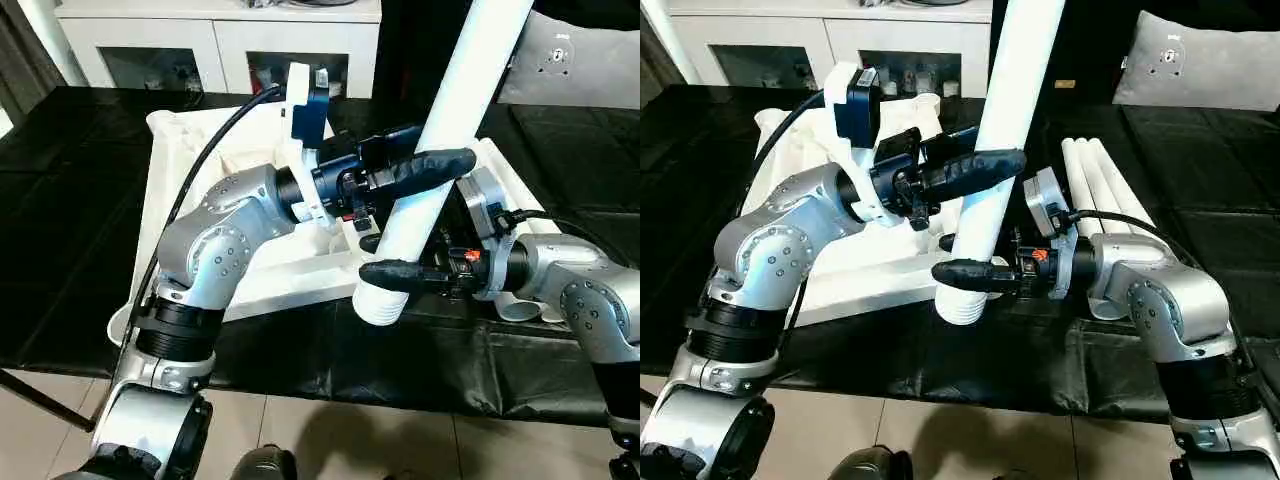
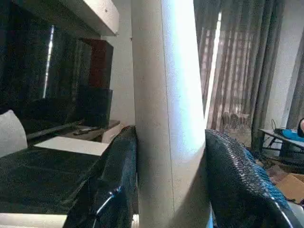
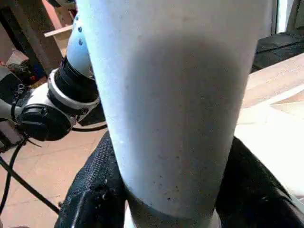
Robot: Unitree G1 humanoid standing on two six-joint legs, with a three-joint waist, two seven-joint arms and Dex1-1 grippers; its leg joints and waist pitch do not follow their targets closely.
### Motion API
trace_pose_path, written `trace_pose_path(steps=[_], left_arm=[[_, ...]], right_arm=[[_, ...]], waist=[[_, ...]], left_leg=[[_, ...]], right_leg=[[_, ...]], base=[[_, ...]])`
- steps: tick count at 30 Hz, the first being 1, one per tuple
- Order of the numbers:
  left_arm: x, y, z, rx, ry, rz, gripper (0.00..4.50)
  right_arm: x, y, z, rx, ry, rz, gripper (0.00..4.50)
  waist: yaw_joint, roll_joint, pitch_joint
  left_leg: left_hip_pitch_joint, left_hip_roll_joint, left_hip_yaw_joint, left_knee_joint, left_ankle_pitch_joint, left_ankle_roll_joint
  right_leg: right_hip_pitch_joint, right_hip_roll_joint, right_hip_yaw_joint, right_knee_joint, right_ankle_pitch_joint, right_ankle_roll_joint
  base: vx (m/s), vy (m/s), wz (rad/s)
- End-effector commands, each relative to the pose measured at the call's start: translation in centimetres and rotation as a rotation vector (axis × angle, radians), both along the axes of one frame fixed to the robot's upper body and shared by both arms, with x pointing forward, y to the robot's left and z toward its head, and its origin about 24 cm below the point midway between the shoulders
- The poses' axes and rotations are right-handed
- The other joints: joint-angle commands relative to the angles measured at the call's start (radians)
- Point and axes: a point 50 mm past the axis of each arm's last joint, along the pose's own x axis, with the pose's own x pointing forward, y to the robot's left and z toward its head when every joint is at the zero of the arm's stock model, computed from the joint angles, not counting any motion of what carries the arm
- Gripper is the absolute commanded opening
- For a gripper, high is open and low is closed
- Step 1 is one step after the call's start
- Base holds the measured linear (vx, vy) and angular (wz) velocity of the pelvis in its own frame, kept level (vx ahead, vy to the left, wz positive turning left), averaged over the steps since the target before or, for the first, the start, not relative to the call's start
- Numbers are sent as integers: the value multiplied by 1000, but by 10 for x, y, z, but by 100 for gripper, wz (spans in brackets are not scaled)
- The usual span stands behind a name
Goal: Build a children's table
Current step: Pick table leg
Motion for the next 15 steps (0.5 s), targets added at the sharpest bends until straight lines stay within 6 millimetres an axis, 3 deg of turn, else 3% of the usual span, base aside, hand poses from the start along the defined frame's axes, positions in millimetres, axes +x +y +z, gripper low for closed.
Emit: trace_pose_path(steps=[1, 2, 4, 8, 15], left_arm=[[-2, 0, 3, -5, -29, 16, 179], [-2, 0, 3, -6, -29, 17, 179], [-2, 0, 3, -6, -29, 18, 179], [-2, 0, 2, -2, -28, 19, 178], [-2, -1, 1, 3, -27, 19, 178]], right_arm=[[1, 0, 6, 18, -15, 1, 195], [2, 0, 4, 5, 5, -3, 195], [2, 0, 3, 2, 47, -3, 251], [4, 0, 5, 22, 51, -10, 292], [2, -1, 5, 8, 26, -4, 313]], waist=[[3, -27, -77], [3, -28, -77], [3, -27, -77], [4, -27, -78], [3, -27, -77]], left_leg=[[33, 80, -31, -66, -119, 73], [33, 79, -31, -66, -121, 73], [33, 79, -31, -65, -116, 75], [33, 80, -31, -65, -114, 74], [33, 79, -31, -66, -120, 67]], right_leg=[[43, -88, 31, -81, -115, -236], [43, -88, 31, -82, -118, -235], [42, -88, 31, -81, -115, -236], [43, -89, 32, -82, -117, -237], [43, -88, 31, -81, -112, -235]], base=[[0, 0, 0], [0, 0, 0], [0, 0, 0], [0, 0, 0], [0, 0, 0]])
